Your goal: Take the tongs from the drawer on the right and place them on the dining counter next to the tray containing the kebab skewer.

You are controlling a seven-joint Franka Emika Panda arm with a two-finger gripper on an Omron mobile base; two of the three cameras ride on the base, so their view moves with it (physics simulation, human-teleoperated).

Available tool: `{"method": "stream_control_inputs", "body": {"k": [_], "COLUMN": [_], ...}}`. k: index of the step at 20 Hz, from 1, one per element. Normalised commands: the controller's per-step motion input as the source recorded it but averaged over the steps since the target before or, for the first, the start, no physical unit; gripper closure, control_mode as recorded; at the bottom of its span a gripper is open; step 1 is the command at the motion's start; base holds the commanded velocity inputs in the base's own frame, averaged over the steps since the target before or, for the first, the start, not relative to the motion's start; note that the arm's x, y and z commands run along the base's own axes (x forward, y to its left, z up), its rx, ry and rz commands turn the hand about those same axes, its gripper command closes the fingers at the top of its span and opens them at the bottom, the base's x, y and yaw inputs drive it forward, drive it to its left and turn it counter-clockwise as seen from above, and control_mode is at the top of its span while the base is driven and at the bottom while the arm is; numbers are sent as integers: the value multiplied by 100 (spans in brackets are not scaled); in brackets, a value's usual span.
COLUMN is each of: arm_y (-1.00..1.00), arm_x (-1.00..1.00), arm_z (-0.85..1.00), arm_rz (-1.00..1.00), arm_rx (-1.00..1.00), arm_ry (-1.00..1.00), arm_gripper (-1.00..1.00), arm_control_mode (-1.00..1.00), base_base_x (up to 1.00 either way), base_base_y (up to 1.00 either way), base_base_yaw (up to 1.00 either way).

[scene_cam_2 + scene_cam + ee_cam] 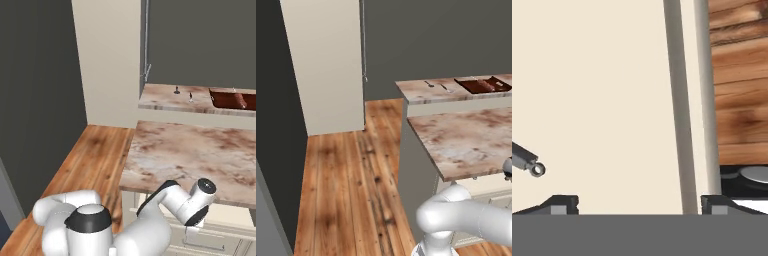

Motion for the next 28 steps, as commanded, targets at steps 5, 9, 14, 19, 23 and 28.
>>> {"method": "stream_control_inputs", "body": {"k": [5, 9, 14, 19, 23, 28], "arm_y": [0, 0, 0, 0, -2, -7], "arm_x": [-6, -66, -65, -65, -99, -100], "arm_z": [-35, -42, -53, -63, -34, -34], "arm_rz": [0, 0, 0, 0, 0, 0], "arm_rx": [0, 0, 0, 0, 0, 0], "arm_ry": [21, 14, 13, 9, 14, 8], "arm_gripper": [-100, -100, -100, -100, -100, -100], "arm_control_mode": [-100, -100, -100, -100, -100, -100], "base_base_x": [0, 0, 0, 0, 0, 0], "base_base_y": [0, 0, 0, 0, 0, 0], "base_base_yaw": [0, 0, 0, 0, 0, 0]}}
